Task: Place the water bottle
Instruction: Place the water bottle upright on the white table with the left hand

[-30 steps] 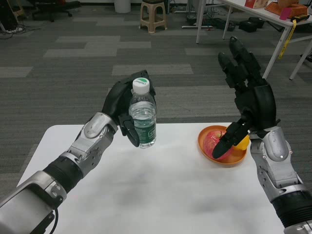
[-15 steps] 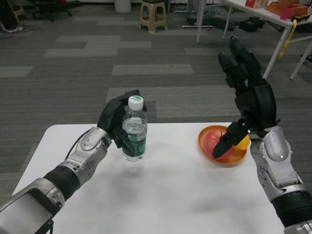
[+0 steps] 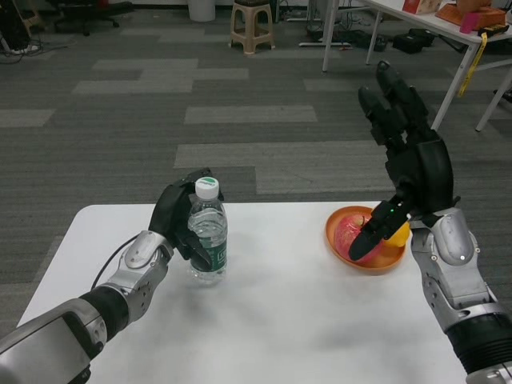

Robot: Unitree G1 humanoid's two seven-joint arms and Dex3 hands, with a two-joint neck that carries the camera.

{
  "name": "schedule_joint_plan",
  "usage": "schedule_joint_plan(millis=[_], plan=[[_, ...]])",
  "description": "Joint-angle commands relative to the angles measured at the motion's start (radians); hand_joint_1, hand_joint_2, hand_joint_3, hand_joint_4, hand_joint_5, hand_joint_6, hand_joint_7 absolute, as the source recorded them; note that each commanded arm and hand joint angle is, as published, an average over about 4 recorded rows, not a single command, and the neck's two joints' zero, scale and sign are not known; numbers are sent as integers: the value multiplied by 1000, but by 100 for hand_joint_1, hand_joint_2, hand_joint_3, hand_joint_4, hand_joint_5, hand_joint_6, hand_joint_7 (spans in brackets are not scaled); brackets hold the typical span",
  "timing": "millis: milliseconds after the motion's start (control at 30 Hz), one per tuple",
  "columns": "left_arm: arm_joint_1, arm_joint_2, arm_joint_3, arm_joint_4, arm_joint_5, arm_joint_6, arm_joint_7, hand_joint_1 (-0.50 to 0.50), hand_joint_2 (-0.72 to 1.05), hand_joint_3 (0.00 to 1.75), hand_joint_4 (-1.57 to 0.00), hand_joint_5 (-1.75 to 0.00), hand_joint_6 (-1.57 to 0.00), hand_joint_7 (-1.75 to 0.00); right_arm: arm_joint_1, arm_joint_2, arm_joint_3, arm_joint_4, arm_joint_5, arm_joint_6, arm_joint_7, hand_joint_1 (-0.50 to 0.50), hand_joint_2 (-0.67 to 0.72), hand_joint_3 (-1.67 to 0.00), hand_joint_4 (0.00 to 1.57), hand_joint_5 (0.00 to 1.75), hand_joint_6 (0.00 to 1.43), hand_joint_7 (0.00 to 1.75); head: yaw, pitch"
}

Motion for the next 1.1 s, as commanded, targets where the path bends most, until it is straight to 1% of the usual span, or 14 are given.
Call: schedule_joint_plan(millis=[33,167,267,467,567,633,733,800,833,900,967,1033,1067,1100], plan=[[-13,-7,-39,37,-59,-18,5,50,-72,9,-142,-175,-124,-161,-15,5,-1,6,5,-7,-6,-42,53,0,0,0,0,0,-1,-1],[-7,-8,-51,50,-76,-22,5,50,-72,9,-142,-175,-127,-161,-14,6,0,6,6,-7,-6,-42,53,0,0,0,0,0,0,-1],[2,-8,-53,52,-76,-29,5,50,-72,9,-137,-175,-126,-161,-13,6,1,5,6,-7,-6,-42,53,0,0,0,0,0,5,4],[21,-8,-53,51,-73,-34,-1,50,-72,9,-112,-175,-122,-168,-14,6,3,2,6,-7,-6,-42,53,0,0,0,0,0,2,11],[29,-8,-52,48,-66,-40,-5,50,-72,9,-92,-175,-117,-168,-13,6,2,-1,5,-7,-6,-42,53,0,0,0,0,0,2,15],[36,-7,-51,41,-63,-48,-12,50,-72,9,-67,-175,-111,-168,-13,6,1,-4,6,-7,-6,-42,53,0,0,0,0,0,2,20],[44,-5,-49,34,-60,-59,-23,50,-72,9,-24,-175,-90,-168,-13,6,-1,-6,6,-7,-6,-42,53,0,0,0,0,0,4,23],[44,-4,-49,34,-59,-59,-31,50,-72,9,-8,-175,-75,-168,-13,6,-1,-6,6,-7,-6,-42,53,0,0,0,0,0,6,23],[45,-4,-49,33,-58,-59,-38,44,-72,9,-3,-175,-65,-164,-13,5,-1,-6,6,-7,-6,-42,53,0,0,0,0,0,8,24],[47,-3,-49,32,-58,-59,-48,19,-72,9,0,-175,-50,-150,-13,5,-1,-6,6,-7,-6,-42,53,0,0,0,0,0,8,25],[48,-3,-49,32,-57,-59,-53,-16,-72,9,0,-175,-39,-136,-13,5,-1,-5,6,-7,-6,-42,53,0,0,0,0,0,8,25],[49,-3,-48,32,-57,-59,-55,-41,-72,9,0,-175,-31,-129,-13,5,0,-5,6,-7,-6,-42,53,0,0,0,0,0,9,22],[49,-3,-47,32,-57,-59,-55,-48,-72,9,0,-175,-27,-124,-13,5,0,-5,6,-7,-6,-42,53,0,0,0,0,0,9,21],[49,-3,-46,32,-57,-59,-55,-50,-72,9,0,-175,-23,-119,-13,5,-1,-5,6,-7,-6,-42,53,0,0,0,0,0,9,20]])
